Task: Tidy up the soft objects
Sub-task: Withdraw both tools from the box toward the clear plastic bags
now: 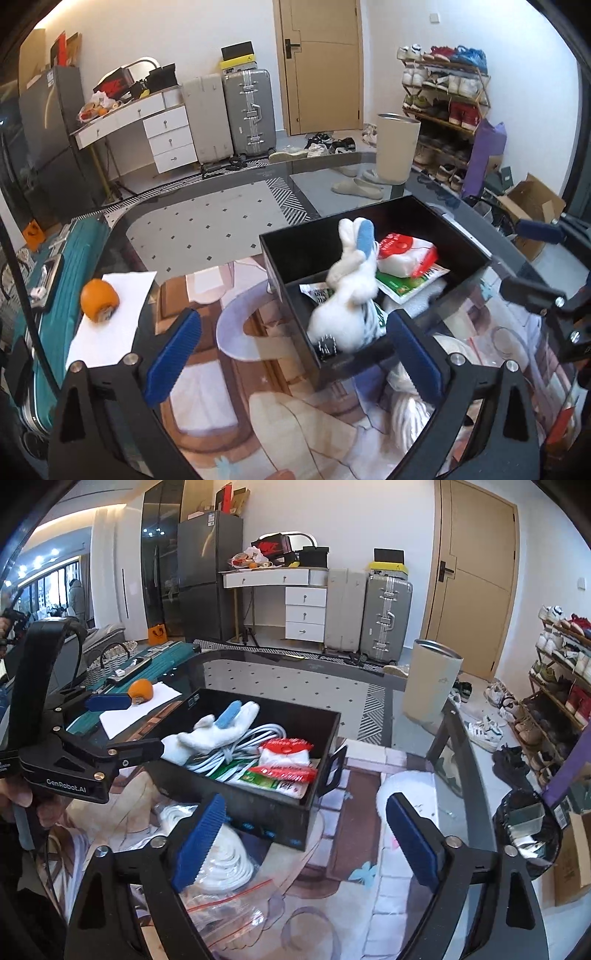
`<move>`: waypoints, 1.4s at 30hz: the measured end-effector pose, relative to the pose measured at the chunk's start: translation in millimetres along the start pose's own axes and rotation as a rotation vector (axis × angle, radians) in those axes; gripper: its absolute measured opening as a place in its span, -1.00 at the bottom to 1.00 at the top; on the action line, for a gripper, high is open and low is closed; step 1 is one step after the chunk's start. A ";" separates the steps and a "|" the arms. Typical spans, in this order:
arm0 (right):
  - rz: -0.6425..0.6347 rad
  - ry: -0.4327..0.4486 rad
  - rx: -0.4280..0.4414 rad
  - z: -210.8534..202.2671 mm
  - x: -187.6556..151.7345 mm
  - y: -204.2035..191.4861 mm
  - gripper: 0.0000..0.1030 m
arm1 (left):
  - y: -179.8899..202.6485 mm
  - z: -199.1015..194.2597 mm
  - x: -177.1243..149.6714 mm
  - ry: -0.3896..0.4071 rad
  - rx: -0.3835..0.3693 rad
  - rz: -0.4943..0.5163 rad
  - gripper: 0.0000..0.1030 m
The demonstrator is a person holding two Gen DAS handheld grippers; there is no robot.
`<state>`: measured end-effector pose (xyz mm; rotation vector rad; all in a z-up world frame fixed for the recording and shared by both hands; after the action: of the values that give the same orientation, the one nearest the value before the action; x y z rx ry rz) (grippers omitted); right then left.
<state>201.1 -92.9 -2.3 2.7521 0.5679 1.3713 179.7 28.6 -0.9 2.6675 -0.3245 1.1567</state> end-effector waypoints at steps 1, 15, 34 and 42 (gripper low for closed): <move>0.002 -0.002 0.004 -0.7 -1.5 -1.3 0.82 | 0.8 -2.4 -1.6 0.005 -0.002 -0.005 0.97; -0.003 -0.029 0.038 -6.8 -26.2 -18.0 0.99 | 13.6 -36.2 -43.7 0.071 -0.005 -0.074 1.00; 0.015 -0.133 0.179 22.4 -37.4 -56.1 0.99 | 8.6 -36.1 -64.9 0.063 0.030 -0.106 1.00; 0.055 -0.204 0.180 41.5 -42.3 -59.9 0.99 | 3.6 -31.7 -67.7 0.050 0.036 -0.115 1.00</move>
<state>191.3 -44.7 -70.7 3.0230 0.6370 1.0787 111.6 41.9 -29.1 2.6433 -0.1406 1.2026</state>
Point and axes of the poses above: each gripper's, at about its wrist camera, not at the fingertips, and z roughly the way its jaws point, y to its right, x to its top, the point moved 4 cm from there along z, roughly the way its jaws point, and after that the axes turned 13 degrees about -x, right-handed, at the moved point
